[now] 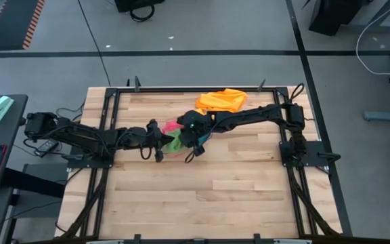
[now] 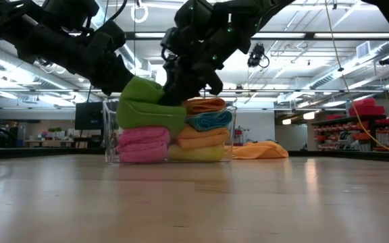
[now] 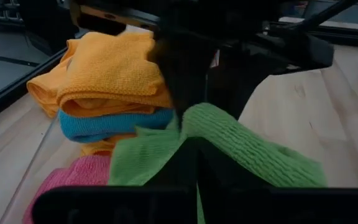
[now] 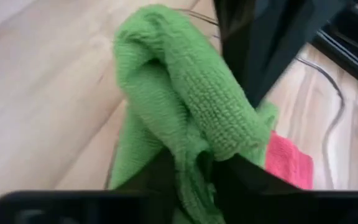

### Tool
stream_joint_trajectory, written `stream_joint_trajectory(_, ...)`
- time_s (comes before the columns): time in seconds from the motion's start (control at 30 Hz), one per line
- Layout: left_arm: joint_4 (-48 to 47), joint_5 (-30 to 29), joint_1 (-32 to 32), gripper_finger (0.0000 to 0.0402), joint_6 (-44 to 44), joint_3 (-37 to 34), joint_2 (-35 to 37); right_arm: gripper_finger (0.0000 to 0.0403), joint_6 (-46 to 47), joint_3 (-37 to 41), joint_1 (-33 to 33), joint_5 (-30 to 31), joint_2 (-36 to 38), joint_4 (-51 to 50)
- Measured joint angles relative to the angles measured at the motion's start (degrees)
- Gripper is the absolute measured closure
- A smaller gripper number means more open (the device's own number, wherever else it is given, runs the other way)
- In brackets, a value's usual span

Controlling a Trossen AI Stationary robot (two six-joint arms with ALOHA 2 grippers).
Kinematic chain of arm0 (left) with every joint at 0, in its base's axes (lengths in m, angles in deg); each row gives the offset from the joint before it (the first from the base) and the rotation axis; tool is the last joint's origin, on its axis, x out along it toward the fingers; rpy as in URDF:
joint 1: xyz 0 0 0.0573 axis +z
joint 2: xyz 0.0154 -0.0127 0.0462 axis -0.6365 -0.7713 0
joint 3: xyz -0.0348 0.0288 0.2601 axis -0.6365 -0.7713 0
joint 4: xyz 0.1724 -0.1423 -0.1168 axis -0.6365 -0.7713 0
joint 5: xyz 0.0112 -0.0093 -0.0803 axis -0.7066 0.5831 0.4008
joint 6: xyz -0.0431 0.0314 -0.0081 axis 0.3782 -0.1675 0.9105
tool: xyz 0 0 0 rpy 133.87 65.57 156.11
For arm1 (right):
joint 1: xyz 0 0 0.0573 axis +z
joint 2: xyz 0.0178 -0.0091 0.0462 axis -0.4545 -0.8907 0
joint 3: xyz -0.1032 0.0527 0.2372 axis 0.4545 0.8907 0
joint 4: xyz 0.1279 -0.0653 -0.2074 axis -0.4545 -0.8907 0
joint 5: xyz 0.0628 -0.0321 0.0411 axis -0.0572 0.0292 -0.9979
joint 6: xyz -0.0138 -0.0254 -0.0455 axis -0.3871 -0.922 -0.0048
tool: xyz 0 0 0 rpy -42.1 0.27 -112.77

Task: Fold microfiber towels
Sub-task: Put the folded green microfiber cloth into the transparent bin

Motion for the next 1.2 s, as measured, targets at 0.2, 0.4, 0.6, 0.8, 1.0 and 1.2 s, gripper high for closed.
stream_joint_trajectory(0.2,-0.25,-0.02,0.0,0.0375,-2.43,0.14,3.94,0.0389,2.67,-0.01,-0.33,-1.61,0.88,-0.5)
stream_joint_trajectory(0.4,-1.32,-0.44,0.0,0.0372,-5.74,0.15,13.66,0.0385,11.63,-2.88,-2.44,-4.35,3.54,-4.01)
stream_joint_trajectory(0.6,-4.06,-0.68,0.0,0.0388,-6.4,0.11,19.82,0.0385,25.0,-7.75,-5.92,-14.58,3.37,-8.16)
stream_joint_trajectory(0.8,-6.94,-0.66,0.0,0.0387,-5.61,0.13,21.48,0.0385,35.75,-8.26,-9.69,-24.66,2.77,-7.91)
stream_joint_trajectory(1.0,-8.84,-0.66,0.0,0.0371,-5.67,0.09,20.46,0.0385,36.0,-8.11,-8.72,-25.69,2.25,-7.51)
stream_joint_trajectory(1.2,-9.11,-0.65,-0.28,0.0382,-3.75,0.09,20.7,0.0385,37.02,-8.11,-7.89,-29.24,2.25,-6.7)
